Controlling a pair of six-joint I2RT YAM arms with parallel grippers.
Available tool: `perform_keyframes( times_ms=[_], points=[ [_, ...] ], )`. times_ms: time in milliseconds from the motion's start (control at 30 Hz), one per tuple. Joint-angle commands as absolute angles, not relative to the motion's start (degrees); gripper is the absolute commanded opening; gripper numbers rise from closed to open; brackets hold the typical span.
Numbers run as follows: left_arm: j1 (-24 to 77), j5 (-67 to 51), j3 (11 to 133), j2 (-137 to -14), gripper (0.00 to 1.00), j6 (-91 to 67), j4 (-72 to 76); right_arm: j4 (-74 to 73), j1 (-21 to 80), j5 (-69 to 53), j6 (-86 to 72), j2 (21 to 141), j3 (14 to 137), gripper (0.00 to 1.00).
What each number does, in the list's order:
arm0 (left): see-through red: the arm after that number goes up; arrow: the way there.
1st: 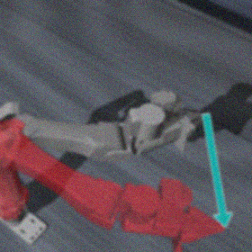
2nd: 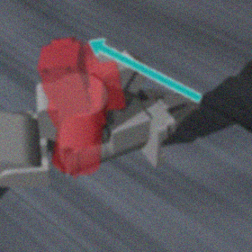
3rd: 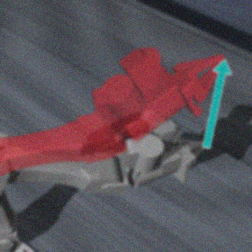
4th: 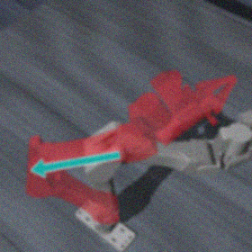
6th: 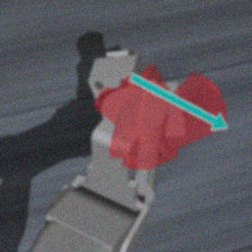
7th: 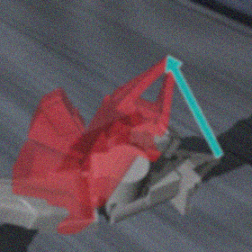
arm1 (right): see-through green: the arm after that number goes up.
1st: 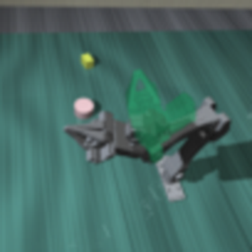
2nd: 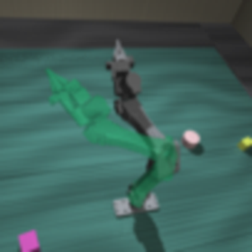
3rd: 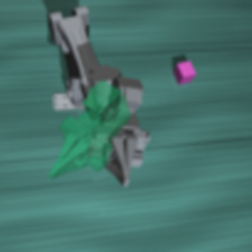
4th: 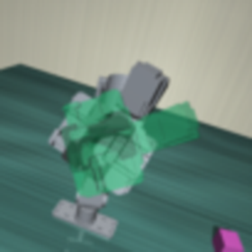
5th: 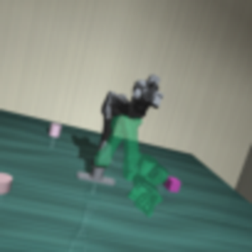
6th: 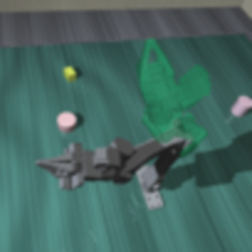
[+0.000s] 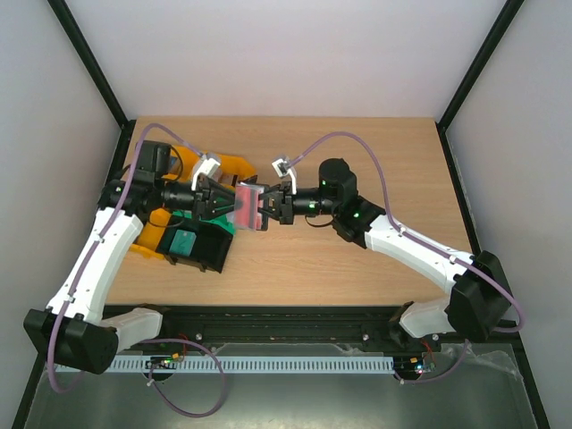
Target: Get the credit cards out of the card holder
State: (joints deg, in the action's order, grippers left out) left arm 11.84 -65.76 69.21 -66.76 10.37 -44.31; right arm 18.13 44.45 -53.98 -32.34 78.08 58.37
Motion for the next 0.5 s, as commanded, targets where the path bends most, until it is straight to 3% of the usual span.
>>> perform_keyframes(
  times_ms=[0,233,467],
  points=[
    [10.6,-66.2,68.8,-67.5,0.31,7.1,-38.6,22.1,45.1,-55.3,-32.6,76.1,58.2,0.02],
    [9.7,-72.4,68.7,-68.1,0.33,4.9,-37.0,22.2,44.0,-57.3,-32.3,76.7,57.9,0.02],
    [9.7,-76.8,69.6,-68.0,0.08,8.8,-40.1,24.9,43.5,-58.1,-33.2,76.7,57.0,0.02]
  ],
)
